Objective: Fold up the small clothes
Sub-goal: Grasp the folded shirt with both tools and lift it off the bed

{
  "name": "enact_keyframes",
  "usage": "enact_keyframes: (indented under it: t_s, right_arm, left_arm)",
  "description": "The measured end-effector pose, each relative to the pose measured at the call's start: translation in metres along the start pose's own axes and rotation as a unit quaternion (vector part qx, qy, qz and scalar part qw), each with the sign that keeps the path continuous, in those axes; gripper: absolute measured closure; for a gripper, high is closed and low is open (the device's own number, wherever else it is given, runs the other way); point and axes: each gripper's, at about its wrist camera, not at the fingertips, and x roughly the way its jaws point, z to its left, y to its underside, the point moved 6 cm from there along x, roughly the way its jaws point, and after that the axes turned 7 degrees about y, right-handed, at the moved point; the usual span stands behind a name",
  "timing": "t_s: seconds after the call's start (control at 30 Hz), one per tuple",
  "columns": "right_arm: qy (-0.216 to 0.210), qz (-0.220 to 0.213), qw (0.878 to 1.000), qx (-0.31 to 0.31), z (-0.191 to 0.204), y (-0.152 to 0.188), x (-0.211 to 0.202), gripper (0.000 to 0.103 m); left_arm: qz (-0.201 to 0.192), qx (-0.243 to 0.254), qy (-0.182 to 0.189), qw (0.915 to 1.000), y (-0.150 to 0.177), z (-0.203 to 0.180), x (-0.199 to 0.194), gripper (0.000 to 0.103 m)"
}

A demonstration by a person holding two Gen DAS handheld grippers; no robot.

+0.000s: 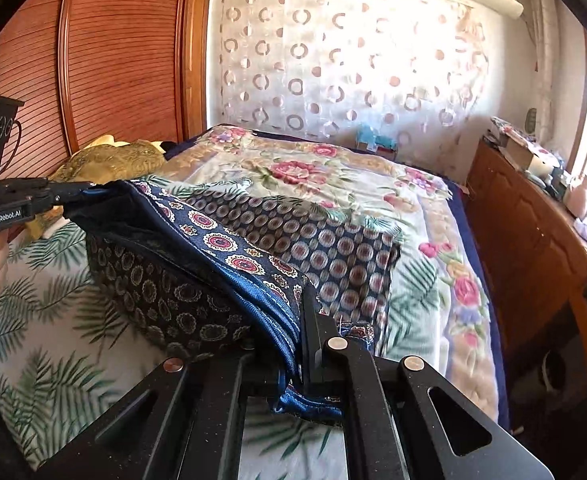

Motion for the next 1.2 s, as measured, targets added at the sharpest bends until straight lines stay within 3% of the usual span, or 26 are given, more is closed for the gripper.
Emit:
enact_keyframes:
  t_s: [0.43,0.5,0.57,0.63,0.7,0.77,0.83,0.97,1.07,1.2]
  right_arm:
    - [-0.020,0.026,0.999,0.006,-0.010,-0.020,0.076,0.098]
    - [-0.020,0.031,0.999,0.012,-0.010,-0.017,0.077,0.098]
    - [-0.022,0.036,0.999,0.015,-0.010,-0.017,0.085,0.098]
    - [-0.020,0.038,0.999,0.017,-0.009,-0.018,0.085,0.098]
    - [-0.020,0.039,0.999,0.019,-0.011,-0.023,0.084,0.098]
    - [-0.019,0.041,0.999,0.025,-0.013,-0.026,0.084,0.098]
    - [-0.016,0.044,0.998,0.033,-0.016,-0.030,0.086,0.098]
    - [0.013,0.040,0.998,0.036,-0.023,-0.041,0.092,0.070]
    - [0.023,0.035,0.998,0.047,-0.030,-0.051,0.092,0.068]
    - [0.055,0.030,0.996,0.057,-0.037,-0.057,0.083,0.053]
  left_arm:
    - [0.045,-0.001,-0.017,0.9988,-0.010,0.039,0.060,0.100]
    - [0.051,0.001,-0.020,0.9985,-0.008,0.043,0.063,0.092]
    - [0.045,0.004,-0.028,0.9986,-0.009,0.046,0.062,0.066]
    - [0.040,0.001,-0.022,0.9990,-0.011,0.050,0.060,0.060]
    - [0.037,-0.007,-0.016,0.9992,-0.013,0.055,0.057,0.046]
    - [0.031,-0.013,-0.013,0.9994,-0.014,0.058,0.055,0.022]
    - [0.025,-0.020,-0.008,0.9995,-0.014,0.061,0.053,0.021]
    - [0.022,-0.022,-0.017,0.9994,-0.013,0.065,0.052,0.021]
    - [0.026,-0.023,-0.018,0.9992,-0.011,0.065,0.054,0.021]
    - [0.039,-0.016,-0.025,0.9988,-0.007,0.062,0.060,0.021]
